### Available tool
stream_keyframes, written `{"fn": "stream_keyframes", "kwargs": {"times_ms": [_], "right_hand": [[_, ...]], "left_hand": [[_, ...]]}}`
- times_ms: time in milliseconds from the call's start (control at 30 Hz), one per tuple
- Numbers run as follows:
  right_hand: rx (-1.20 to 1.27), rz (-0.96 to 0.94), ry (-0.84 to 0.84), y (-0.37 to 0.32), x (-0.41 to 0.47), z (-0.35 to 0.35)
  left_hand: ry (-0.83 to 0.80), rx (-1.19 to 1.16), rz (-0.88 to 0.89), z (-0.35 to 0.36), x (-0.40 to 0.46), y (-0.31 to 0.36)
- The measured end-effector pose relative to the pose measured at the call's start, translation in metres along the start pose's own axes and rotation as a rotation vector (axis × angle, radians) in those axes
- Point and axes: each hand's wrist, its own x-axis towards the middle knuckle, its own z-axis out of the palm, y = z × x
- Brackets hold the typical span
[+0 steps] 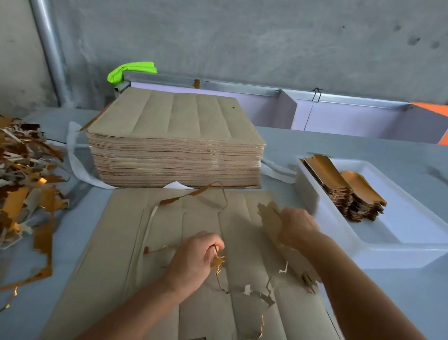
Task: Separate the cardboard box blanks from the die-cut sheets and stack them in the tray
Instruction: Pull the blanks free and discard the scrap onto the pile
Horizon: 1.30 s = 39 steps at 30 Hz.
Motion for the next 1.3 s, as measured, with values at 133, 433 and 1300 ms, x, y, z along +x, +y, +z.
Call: {"fn": "stream_keyframes", "kwargs": {"times_ms": [133,433,1300], "right_hand": [[0.138,0.032,0.205,0.002,0.003,-0.014],[0.761,0.129,-0.178,-0.027,-0.002,-0.013],[0.833,0.092,-0.101,-0.048,-0.012,0.024]], "left_hand": [[0.055,-0.195,-0.043,-0.009,-0.007,0.0],[0.293,-1.26,-0.385,-0.052,-0.008,0.004],[0.158,-0.386,-0.14,-0.05,0.029,0.045]]}}
